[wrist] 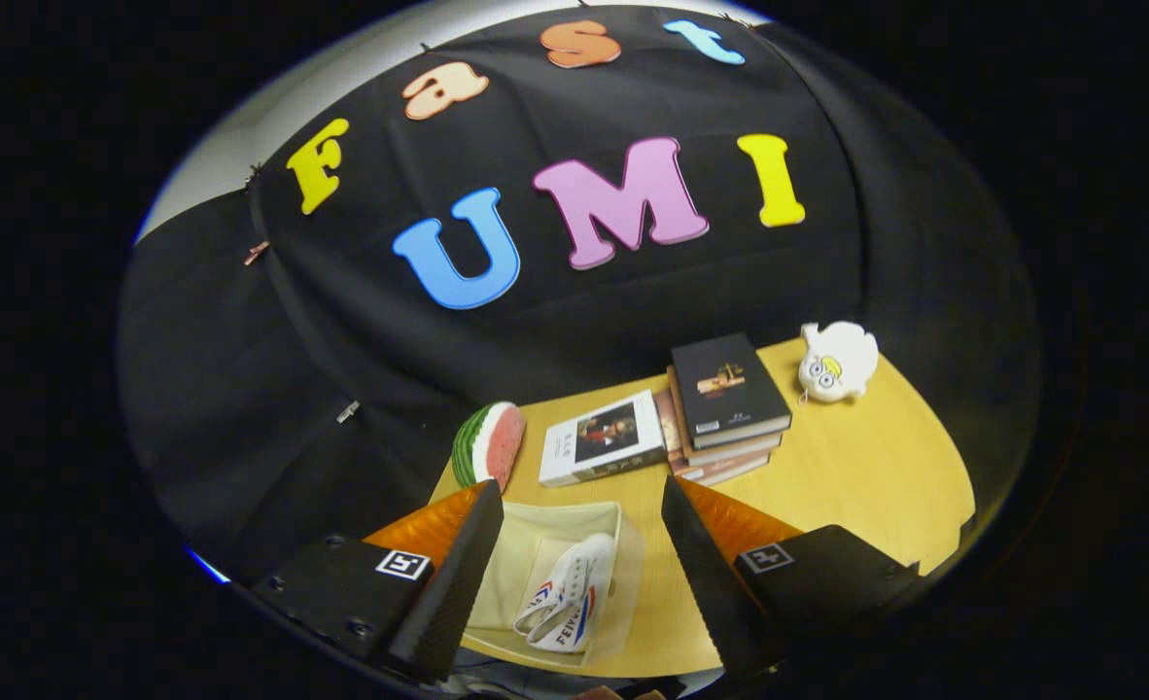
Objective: Open the storage box then place both shoes into the box .Put the left shoe in first, then the right shoe, with the right side of both shoes facing outward in a uniform manner.
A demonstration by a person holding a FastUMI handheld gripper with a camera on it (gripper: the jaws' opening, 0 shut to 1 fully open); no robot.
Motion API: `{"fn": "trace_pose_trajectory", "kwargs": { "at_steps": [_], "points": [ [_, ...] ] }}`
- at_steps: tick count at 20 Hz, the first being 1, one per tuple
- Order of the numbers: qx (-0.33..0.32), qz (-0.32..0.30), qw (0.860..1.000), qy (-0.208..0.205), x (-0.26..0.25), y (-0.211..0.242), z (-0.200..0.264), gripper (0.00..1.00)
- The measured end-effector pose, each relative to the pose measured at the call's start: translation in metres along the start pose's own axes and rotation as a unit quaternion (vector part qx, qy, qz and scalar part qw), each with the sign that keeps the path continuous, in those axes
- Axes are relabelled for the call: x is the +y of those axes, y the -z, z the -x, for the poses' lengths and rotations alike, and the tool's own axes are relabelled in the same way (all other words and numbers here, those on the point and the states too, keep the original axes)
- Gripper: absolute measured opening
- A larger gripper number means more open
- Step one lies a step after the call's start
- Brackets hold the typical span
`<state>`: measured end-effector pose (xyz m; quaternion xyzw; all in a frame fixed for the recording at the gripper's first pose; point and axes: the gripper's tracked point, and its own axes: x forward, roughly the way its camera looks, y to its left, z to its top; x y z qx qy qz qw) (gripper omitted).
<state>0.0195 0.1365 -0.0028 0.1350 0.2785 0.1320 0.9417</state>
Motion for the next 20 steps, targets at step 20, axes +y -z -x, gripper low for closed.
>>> {"fn": "trace_pose_trajectory", "kwargs": {
  "at_steps": [20],
  "points": [
    [-0.157,0.215,0.956,0.119,-0.161,-0.037,0.095,0.99]
  ]
}}
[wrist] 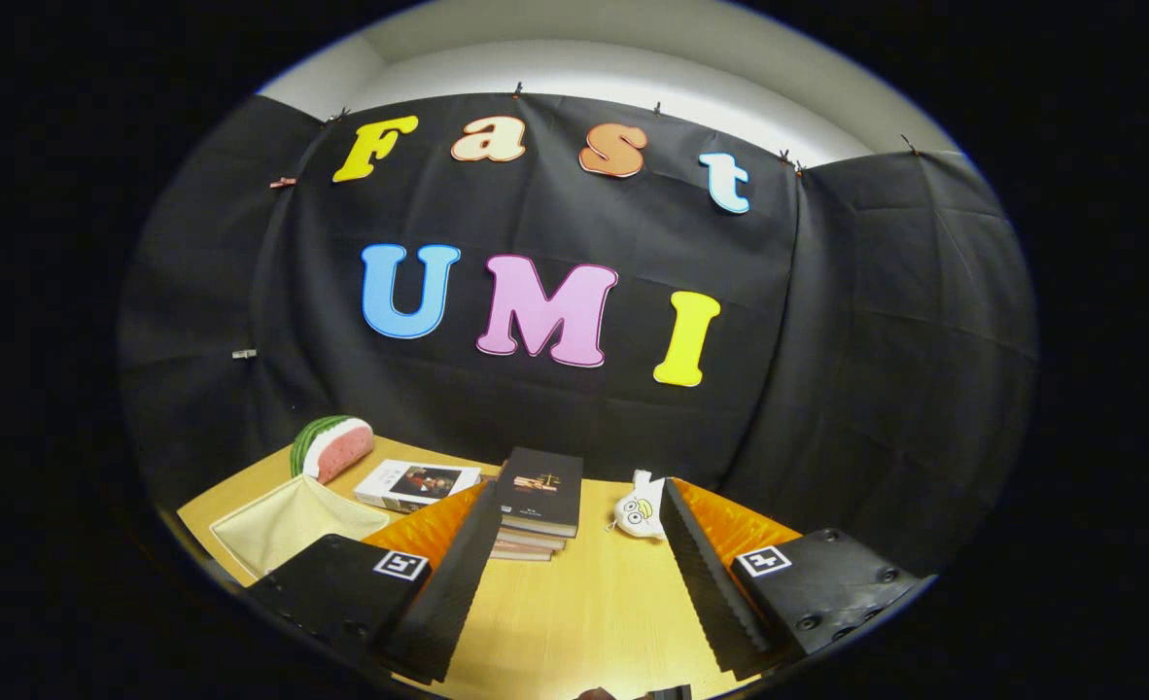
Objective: Open the storage box then place both shoes into the box .Put the left shoe in first, then the right shoe, with the right side of both shoes facing outward in a uniform manner.
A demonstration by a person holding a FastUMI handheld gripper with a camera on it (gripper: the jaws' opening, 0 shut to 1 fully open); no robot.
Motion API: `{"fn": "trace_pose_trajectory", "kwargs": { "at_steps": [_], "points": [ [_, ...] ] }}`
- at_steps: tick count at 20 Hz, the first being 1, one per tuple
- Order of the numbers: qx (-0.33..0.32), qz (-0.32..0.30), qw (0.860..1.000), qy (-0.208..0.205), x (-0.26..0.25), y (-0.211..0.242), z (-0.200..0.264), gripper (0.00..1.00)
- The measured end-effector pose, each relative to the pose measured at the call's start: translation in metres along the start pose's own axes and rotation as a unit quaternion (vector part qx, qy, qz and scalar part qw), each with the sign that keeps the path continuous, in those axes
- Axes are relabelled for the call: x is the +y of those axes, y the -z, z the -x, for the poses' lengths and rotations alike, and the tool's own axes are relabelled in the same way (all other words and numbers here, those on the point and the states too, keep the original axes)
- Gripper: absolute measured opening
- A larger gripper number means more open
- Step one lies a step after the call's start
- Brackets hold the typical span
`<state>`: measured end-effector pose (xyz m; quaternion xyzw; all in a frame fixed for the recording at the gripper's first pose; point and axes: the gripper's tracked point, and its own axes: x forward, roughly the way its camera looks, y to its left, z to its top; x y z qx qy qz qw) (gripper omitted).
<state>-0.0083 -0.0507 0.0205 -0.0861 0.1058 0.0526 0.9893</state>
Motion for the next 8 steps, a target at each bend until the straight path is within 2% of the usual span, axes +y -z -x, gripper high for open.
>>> {"fn": "trace_pose_trajectory", "kwargs": {
  "at_steps": [4,8],
  "points": [
    [-0.036,-0.029,0.999,0.003,0.004,-0.015,0.006,0.98],
    [-0.053,-0.049,0.997,0.023,-0.001,-0.023,0.009,0.98]
  ]
}}
